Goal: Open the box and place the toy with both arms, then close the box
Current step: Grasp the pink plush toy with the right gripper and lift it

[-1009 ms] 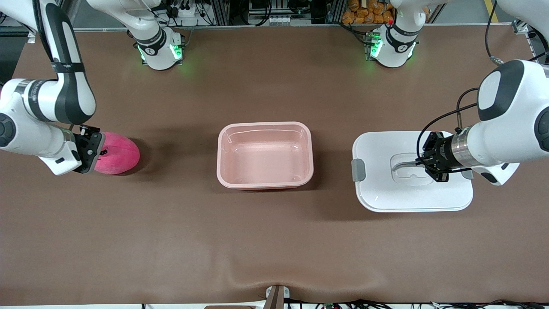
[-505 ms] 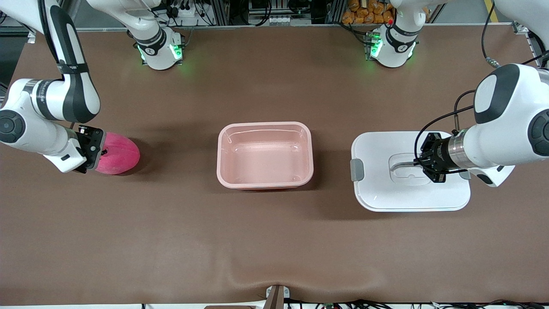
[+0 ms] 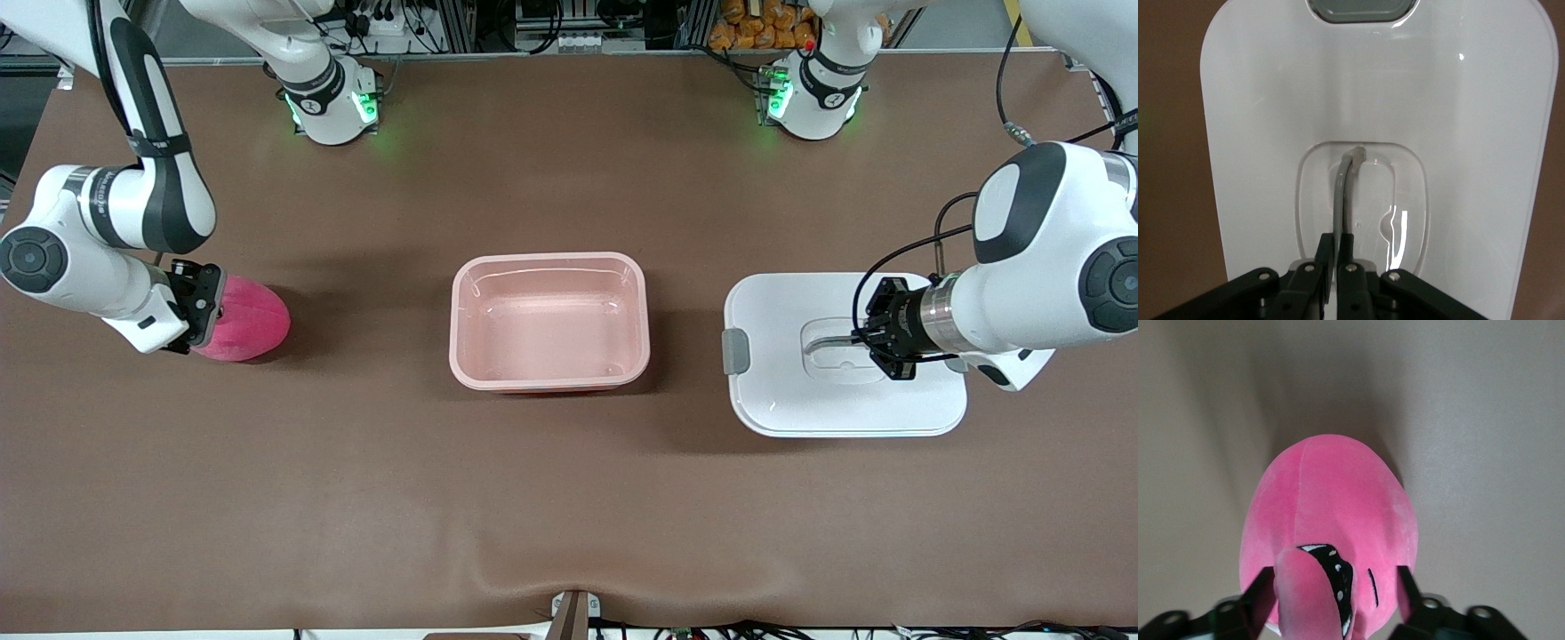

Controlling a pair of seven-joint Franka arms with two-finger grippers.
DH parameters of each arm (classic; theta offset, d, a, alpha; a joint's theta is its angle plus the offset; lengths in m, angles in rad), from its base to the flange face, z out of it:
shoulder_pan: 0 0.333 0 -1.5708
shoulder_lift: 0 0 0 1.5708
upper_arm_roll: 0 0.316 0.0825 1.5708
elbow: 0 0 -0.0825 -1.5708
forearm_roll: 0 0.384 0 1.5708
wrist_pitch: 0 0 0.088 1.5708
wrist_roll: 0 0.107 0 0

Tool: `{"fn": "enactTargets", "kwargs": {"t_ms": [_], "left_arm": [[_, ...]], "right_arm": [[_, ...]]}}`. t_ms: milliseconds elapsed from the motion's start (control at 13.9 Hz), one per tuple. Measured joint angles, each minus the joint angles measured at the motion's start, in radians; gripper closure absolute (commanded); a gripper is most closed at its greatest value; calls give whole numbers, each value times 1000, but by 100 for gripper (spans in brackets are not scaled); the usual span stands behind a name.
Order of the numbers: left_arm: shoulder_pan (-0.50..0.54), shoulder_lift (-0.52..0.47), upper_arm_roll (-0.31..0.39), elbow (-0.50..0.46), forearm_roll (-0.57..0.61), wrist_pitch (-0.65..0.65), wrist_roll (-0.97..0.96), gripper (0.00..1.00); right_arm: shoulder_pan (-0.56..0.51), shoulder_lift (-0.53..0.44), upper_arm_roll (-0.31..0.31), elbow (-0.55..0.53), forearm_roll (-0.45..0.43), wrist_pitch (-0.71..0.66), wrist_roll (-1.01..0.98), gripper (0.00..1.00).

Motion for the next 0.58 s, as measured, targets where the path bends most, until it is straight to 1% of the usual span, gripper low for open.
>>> {"fn": "enactTargets", "kwargs": {"t_ms": [72, 360, 577], "left_arm": [[-1, 0, 0, 0, 1, 0, 0, 100], [1, 0, 0, 0, 18, 0, 0, 100], [2, 0, 0, 0, 18, 0, 0, 100]], "right_arm": [[0, -1, 0, 0, 0, 1, -19, 100], [-4, -20, -1, 0, 1, 3, -37, 100], [-22, -34, -4, 2, 39, -12, -33, 100]]}}
